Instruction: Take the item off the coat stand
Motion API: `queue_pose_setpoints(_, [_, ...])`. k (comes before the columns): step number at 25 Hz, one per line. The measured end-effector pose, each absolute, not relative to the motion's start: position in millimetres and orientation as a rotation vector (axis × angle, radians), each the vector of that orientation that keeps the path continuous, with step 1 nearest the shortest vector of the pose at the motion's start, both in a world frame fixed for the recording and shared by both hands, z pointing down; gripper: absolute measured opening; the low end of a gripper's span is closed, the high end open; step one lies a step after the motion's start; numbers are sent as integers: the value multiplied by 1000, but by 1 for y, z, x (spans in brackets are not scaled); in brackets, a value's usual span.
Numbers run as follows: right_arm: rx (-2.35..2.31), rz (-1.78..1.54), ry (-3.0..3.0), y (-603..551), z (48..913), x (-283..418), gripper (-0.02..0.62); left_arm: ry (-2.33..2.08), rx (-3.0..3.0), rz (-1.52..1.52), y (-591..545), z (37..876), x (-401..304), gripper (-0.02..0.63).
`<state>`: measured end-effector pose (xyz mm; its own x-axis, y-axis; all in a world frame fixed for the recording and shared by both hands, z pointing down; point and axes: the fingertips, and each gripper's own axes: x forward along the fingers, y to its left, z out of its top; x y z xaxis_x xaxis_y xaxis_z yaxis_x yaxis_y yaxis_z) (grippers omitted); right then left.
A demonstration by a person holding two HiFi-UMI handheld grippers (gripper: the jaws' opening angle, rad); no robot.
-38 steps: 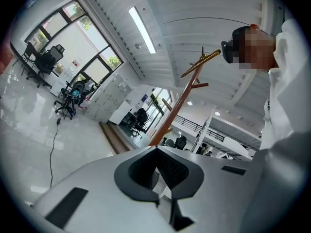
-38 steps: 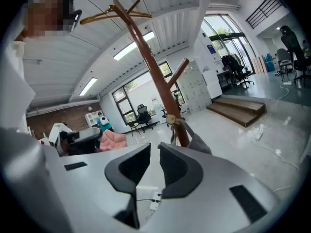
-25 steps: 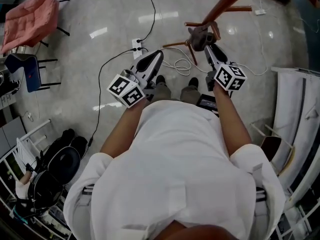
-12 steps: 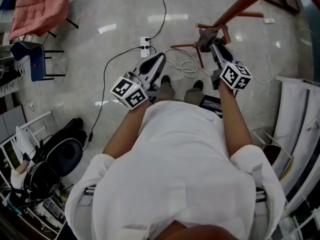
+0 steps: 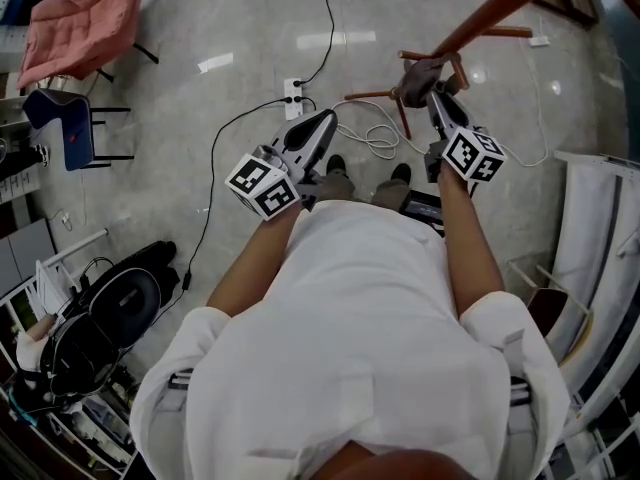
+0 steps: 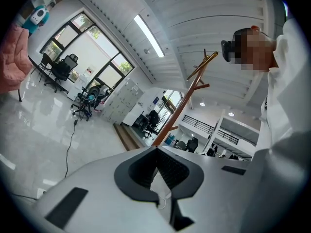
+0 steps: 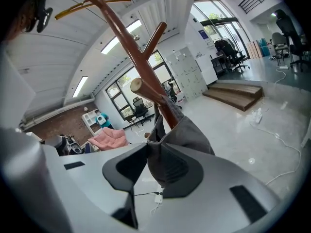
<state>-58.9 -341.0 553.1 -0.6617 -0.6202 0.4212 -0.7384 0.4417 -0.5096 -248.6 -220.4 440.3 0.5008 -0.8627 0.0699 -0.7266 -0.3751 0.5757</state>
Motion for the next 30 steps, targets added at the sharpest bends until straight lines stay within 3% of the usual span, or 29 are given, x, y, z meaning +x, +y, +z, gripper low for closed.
queue_pose_setpoints(8, [1301,995,-2533,-317,529,-17,77,-1204,2276,-344,-215,431,-218,14])
queue_pose_setpoints(30, [1517,865,-2557,-273,476,7,69,-894,2367,-303,-221,437,-200,14])
